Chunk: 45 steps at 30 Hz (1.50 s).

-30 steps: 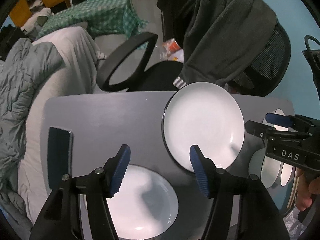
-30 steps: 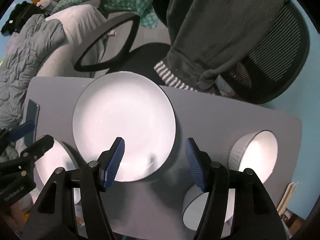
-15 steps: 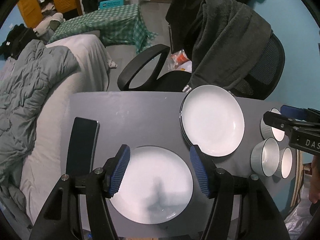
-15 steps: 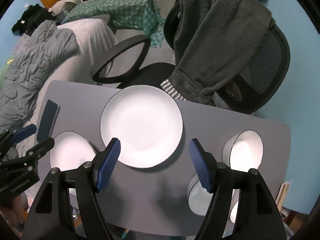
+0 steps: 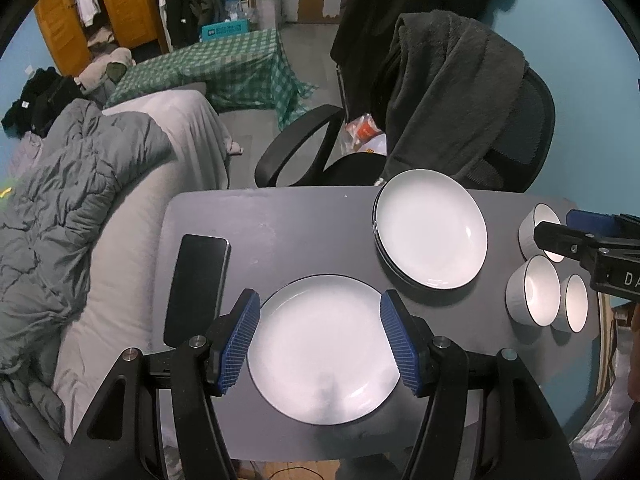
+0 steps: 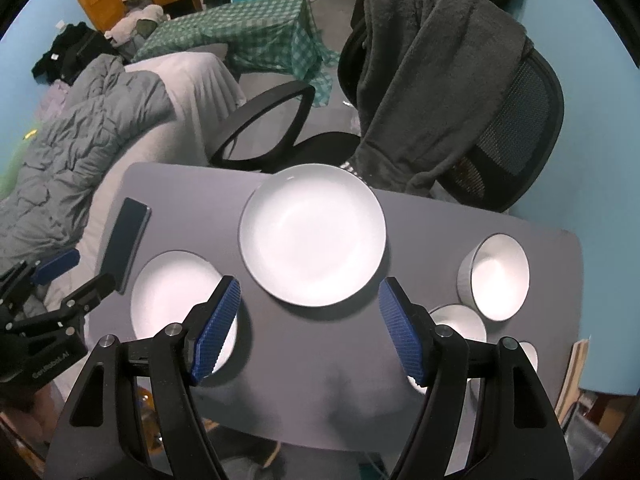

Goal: Organize plates and bowls

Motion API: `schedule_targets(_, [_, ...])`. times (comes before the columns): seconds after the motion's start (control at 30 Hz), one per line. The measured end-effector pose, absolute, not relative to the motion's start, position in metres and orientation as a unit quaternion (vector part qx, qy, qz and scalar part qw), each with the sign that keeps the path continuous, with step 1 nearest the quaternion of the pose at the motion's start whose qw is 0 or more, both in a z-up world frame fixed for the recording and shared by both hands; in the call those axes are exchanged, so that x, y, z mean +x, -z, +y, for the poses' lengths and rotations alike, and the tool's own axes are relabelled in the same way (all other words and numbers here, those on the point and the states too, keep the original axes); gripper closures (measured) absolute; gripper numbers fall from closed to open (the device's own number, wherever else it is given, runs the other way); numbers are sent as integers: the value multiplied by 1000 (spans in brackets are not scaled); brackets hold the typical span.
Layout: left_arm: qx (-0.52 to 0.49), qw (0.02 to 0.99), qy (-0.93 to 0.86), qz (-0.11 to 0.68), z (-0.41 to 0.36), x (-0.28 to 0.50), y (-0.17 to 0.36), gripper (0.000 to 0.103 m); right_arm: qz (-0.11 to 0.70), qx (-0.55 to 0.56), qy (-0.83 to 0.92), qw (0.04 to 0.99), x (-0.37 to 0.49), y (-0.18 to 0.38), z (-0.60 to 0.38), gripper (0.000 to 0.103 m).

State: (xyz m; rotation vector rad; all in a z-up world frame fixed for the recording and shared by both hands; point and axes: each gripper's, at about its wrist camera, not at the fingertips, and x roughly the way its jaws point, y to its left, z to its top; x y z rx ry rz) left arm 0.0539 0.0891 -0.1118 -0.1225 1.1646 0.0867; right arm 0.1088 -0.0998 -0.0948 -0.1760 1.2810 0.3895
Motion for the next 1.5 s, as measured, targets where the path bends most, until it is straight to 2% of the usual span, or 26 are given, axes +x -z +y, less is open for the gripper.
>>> schedule_targets(0.07, [-56, 834, -44, 547, 90, 48, 108, 27, 588, -82, -180, 784, 104, 91, -99, 31])
schedule_targets(0.57, [-68, 835, -78, 541, 117, 14, 105, 27, 592, -71, -199, 778, 71, 90, -93, 29])
schedule_targets(1.2, [-69, 808, -69, 581, 151, 10, 194, 26, 606, -132, -258, 741, 56, 168, -58, 29])
schedule_targets(1.5, [-68, 792, -55, 604, 143, 20, 231, 26, 641, -102, -287, 704, 63, 221, -37, 29])
